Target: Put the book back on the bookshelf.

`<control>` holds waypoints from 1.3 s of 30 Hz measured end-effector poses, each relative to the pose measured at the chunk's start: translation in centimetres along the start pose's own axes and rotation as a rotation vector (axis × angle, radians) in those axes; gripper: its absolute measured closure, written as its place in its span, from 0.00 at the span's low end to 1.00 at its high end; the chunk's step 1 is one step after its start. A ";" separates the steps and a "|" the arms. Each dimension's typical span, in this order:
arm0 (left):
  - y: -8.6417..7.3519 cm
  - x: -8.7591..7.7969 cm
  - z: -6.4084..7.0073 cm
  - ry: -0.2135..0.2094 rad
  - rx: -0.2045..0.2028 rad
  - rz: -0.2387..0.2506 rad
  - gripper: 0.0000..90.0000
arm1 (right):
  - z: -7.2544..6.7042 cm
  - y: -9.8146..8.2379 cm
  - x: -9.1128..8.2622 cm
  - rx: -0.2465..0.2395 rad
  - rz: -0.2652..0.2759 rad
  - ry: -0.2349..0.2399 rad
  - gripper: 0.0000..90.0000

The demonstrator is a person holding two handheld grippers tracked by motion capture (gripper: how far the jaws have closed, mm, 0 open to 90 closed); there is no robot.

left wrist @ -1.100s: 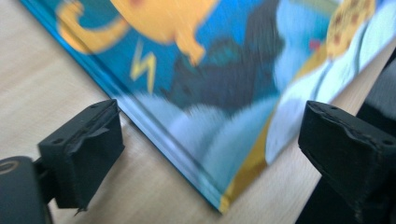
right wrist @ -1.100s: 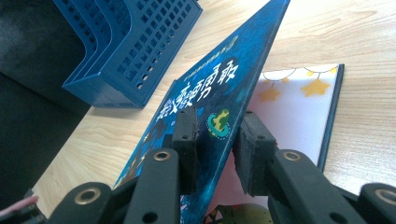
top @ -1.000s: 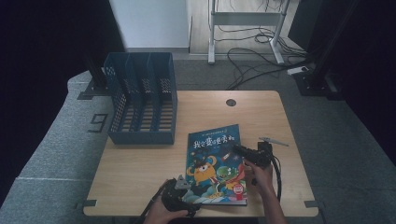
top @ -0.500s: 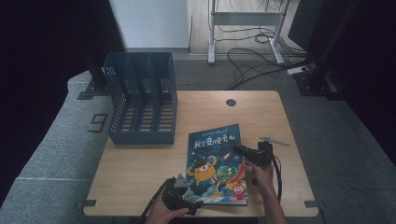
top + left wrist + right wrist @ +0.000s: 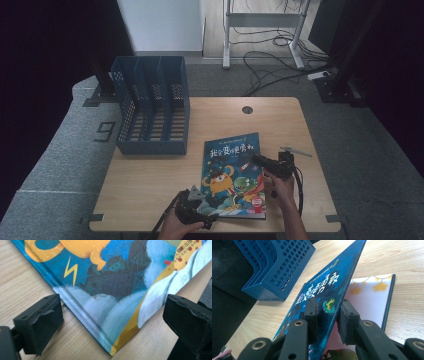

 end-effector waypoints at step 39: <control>0.0 0.1 -0.5 0.047 0.030 -0.005 0.04 | -0.2 0.5 -0.2 -0.032 0.015 -0.014 0.78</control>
Point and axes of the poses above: each handheld gripper's, and its own axes: x roughly forward along the jaws, y roughly out of its top, z roughly to its right, the point moved 10 cm from there along x, roughly forward along the jaws, and after that the axes turned 9 degrees about -y, right-handed, at the moved point
